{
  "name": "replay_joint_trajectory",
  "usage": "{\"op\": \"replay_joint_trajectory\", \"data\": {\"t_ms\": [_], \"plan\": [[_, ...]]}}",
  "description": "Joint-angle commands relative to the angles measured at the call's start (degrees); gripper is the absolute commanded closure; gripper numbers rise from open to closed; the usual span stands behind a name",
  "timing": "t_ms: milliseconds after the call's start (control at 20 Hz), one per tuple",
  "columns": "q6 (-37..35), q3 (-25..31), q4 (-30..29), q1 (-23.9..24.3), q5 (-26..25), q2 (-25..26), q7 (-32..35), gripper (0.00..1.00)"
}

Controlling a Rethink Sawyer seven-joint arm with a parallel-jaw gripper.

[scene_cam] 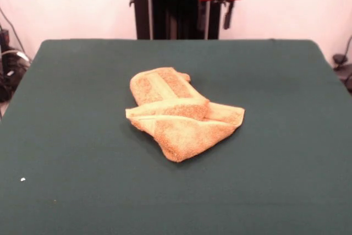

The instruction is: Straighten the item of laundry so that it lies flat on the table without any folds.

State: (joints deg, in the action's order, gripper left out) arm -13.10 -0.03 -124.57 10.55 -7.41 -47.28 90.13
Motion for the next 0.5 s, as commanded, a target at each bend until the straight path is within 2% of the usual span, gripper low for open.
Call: {"op": "replay_joint_trajectory", "data": {"t_ms": [50,500], "plan": [[1.8,5.9,4.2,4.2,-4.3,4.2,1.5,0.00],[5.9,7.0,7.3,5.6,-7.9,9.8,4.2,0.00]]}}
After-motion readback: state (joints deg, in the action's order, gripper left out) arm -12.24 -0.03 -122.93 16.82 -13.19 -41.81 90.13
